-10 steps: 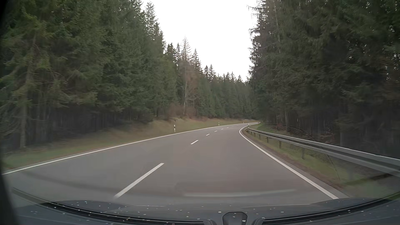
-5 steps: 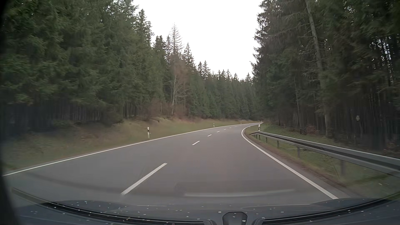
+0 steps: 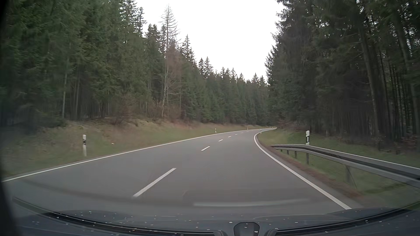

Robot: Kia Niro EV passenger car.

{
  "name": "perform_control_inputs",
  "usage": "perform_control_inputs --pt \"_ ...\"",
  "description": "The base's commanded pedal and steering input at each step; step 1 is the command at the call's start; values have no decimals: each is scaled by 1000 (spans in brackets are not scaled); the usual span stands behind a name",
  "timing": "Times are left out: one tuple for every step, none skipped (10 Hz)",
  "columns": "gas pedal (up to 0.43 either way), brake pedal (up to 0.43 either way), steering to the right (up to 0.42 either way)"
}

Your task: Follow the waypoints while adhering to traffic rules and regulations

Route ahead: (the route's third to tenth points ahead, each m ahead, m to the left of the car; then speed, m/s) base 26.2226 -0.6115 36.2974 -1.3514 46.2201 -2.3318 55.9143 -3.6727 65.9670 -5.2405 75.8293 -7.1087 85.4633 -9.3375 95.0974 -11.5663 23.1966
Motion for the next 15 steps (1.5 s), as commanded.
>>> perform_control_inputs --pt "260 0 16" --pt "260 0 16" --pt "260 0 16" --pt "268 0 16" --pt "268 0 16" --pt "268 0 16" --pt "268 0 16" --pt "268 0 16" --pt "268 0 16" --pt "268 0 16" --pt "280 0 16" --pt "287 0 16" --pt "311 0 16" --pt "331 0 16" --pt "339 0 16"
